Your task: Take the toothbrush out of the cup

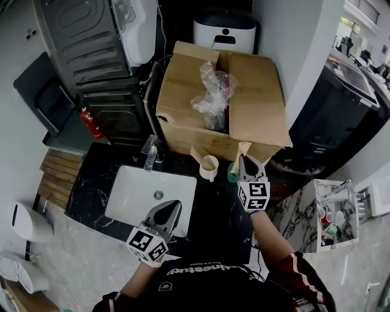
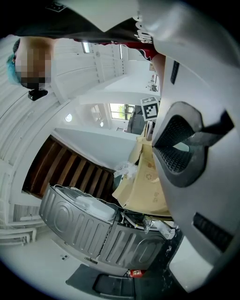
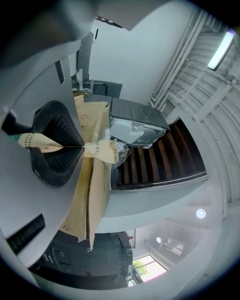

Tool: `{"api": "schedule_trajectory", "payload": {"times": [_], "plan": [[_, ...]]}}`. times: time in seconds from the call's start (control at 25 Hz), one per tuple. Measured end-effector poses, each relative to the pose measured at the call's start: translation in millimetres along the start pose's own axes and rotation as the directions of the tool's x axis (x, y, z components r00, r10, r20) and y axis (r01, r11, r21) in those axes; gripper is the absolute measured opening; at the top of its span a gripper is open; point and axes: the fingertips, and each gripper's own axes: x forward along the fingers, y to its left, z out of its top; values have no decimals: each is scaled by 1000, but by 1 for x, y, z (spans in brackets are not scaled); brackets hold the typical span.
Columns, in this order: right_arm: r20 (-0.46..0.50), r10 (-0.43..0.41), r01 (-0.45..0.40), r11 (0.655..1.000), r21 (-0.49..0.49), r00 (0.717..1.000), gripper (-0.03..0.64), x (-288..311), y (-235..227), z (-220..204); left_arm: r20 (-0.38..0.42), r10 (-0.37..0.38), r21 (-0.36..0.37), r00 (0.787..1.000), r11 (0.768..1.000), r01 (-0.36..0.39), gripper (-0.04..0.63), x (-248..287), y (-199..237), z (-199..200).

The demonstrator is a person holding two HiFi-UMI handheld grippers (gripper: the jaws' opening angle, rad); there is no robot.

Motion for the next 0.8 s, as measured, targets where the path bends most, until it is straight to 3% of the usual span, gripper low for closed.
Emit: {"api": "schedule_trajectory", "payload": {"times": [0.32, 0.56, 0.8], "plan": [[-9, 16, -16, 1000, 1, 1000, 40, -46, 16, -3, -3, -46, 1, 999, 999, 46, 14, 16, -9, -3], [-21, 30, -28, 995, 92, 999, 40, -91, 30, -2, -1, -85, -11, 996, 996, 85, 14, 30, -19, -5], [-22, 58, -55, 992, 117, 998, 40, -133, 43, 5, -4, -139, -14, 990, 990, 139, 14, 43, -33, -10]]}}
